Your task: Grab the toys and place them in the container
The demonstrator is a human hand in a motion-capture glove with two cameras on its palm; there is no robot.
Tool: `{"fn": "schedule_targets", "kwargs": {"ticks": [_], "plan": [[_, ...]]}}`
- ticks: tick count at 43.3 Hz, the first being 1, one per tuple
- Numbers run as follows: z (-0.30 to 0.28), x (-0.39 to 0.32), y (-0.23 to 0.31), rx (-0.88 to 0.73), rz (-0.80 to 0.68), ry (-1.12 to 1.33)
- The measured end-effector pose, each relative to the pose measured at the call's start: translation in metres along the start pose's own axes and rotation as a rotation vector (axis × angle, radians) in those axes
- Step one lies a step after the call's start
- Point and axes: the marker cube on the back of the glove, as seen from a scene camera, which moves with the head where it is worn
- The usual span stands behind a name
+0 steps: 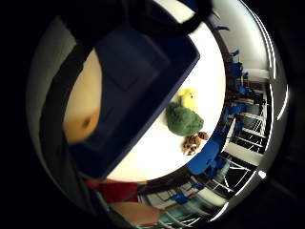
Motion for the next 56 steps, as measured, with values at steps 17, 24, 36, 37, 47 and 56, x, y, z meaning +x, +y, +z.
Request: {"fn": "schedule_targets", "kwargs": {"ticks": [17, 24, 36, 37, 47, 56], "plan": [[0.018, 0.135, 0.101, 0.044, 0.239, -0.065], [0.054, 0.193, 0.144, 0.015, 0.329, -0.045], [0.095, 0.271, 0.195, 0.017, 0.442, -0.022], [0.096, 0.276, 0.197, 0.015, 0.454, -0.024], [0.114, 0.304, 0.211, -0.033, 0.521, -0.031], [0.137, 0.324, 0.219, -0.058, 0.552, -0.022]]}}
